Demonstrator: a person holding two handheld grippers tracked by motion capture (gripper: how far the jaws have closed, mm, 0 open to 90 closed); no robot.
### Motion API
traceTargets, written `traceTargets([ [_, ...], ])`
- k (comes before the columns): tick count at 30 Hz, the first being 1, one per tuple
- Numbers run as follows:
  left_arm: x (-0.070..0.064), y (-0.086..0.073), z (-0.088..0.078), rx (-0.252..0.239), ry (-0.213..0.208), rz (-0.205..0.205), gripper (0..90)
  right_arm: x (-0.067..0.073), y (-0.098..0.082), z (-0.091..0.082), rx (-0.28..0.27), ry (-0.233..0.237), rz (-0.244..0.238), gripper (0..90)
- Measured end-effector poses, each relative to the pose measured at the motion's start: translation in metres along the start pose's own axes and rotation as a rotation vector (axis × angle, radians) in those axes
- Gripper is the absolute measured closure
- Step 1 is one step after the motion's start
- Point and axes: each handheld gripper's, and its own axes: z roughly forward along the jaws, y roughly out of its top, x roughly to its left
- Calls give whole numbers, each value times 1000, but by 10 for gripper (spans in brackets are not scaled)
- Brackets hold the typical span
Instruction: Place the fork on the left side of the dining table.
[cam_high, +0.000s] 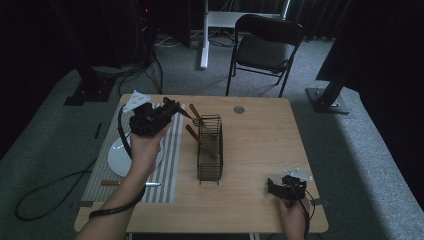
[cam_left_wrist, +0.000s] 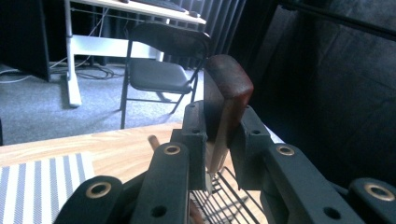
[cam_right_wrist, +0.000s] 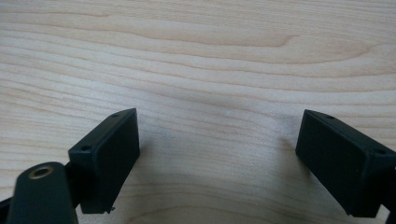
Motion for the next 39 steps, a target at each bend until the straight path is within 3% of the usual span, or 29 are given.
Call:
traceTargets([
  [11,38,11,-5,-12,36,-30,772,0,0,0,0,0,0,131],
  [19,67,13,-13,-3,100,-45,772,0,0,0,0,0,0,132],
  [27,98,8,-16,19,169,-77,772,0,0,0,1,0,0,131],
  [39,132,-7,-8,30,199,-90,773,0,0,0,1,0,1,131],
])
